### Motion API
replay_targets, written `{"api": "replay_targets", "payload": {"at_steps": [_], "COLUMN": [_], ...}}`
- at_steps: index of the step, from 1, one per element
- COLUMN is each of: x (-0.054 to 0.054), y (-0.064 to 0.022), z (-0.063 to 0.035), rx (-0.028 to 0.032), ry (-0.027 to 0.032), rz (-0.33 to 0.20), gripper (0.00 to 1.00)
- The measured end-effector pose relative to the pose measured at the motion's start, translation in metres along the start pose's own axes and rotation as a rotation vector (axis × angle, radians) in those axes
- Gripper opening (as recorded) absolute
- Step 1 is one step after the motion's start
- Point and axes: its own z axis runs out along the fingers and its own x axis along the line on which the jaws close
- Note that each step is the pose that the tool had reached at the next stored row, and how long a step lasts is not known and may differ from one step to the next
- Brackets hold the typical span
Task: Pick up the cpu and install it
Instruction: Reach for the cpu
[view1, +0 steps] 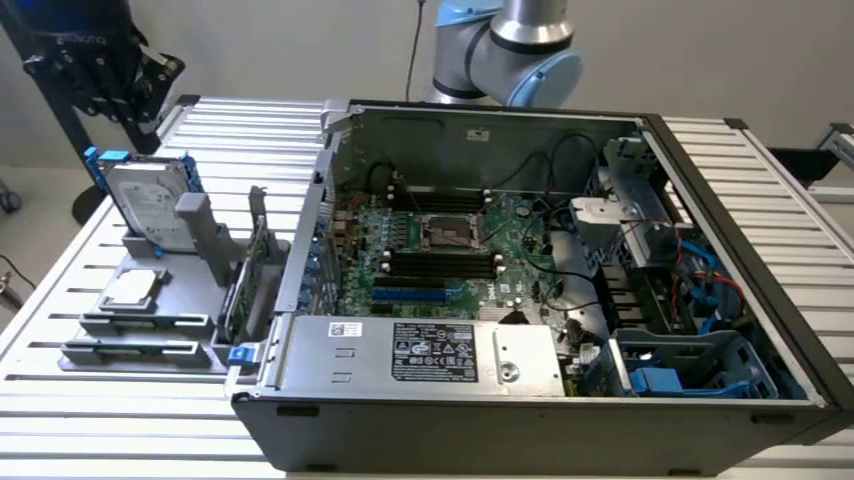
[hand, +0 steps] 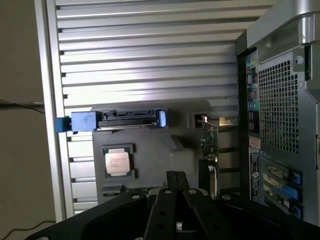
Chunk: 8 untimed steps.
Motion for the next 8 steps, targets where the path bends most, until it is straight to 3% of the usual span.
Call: {"api": "replay_targets", "payload": {"at_steps": [8], "x": [0.036], "y": [-0.0028], "z": [0.0068], "rx": [0.0113], "ry": [-0.0008], "rz": [0.0], "gripper": [0.11]}}
